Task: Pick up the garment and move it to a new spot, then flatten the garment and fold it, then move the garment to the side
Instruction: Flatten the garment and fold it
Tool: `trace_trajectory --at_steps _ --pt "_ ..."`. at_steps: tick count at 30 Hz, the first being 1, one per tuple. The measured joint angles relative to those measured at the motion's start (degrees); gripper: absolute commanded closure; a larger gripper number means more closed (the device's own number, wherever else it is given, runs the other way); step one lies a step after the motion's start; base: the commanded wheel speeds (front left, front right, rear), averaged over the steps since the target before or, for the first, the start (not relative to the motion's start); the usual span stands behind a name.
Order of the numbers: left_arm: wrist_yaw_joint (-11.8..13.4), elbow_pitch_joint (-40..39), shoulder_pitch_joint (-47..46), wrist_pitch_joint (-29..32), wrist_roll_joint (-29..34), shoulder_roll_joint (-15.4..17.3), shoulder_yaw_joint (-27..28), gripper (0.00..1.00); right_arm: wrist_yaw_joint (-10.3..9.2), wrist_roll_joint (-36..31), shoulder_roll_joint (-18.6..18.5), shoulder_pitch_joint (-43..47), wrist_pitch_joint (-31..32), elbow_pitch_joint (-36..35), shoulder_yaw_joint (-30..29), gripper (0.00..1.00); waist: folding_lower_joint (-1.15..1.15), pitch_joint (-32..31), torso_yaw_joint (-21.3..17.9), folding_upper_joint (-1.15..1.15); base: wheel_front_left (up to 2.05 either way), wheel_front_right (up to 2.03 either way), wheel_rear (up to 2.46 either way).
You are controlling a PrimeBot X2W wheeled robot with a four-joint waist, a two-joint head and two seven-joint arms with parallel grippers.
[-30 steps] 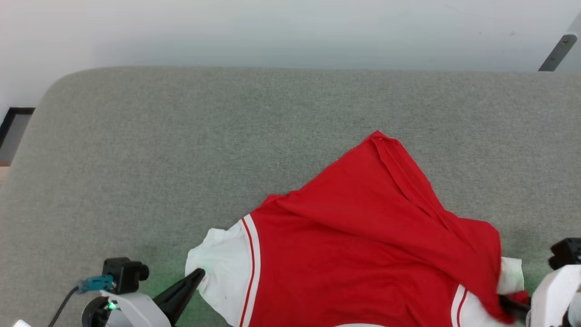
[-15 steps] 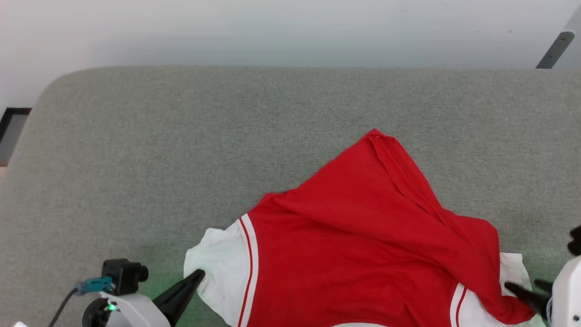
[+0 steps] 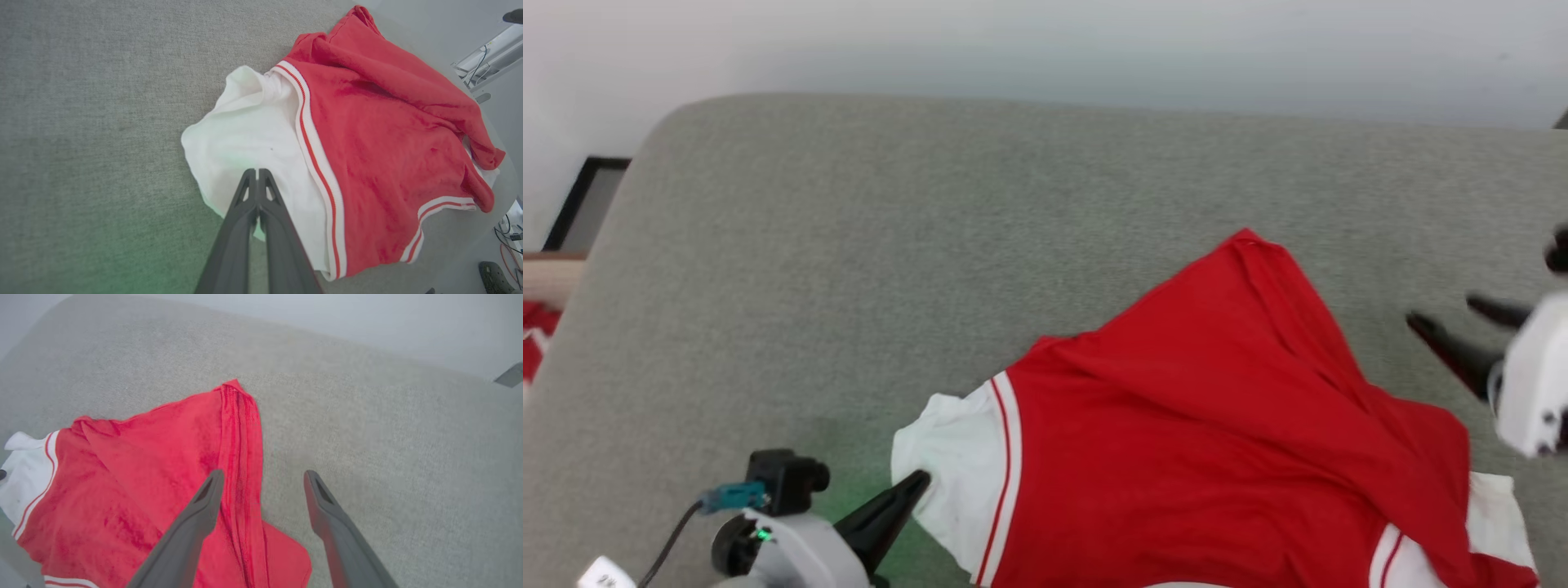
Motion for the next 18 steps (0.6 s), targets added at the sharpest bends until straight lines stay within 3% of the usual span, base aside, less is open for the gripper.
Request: trace_trajectory --at_steps 9,18 --pt "-1.2 1.2 -4.4 1.0 1.9 -3.7 -1.5 1.0 0.0 0.2 -4.2 -18.5 -10.1 16.5 16.5 0.0 0.0 2.7 4.6 0.0 0.0 0.0 0.0" --pt "-1.7 3.1 -8.3 1.2 2.6 -7.1 -3.2 1.0 0.0 5.1 -6.3 -32.0 -10.1 32.4 31.4 0.0 0.0 6.6 9.2 0.0 0.0 0.0 0.0"
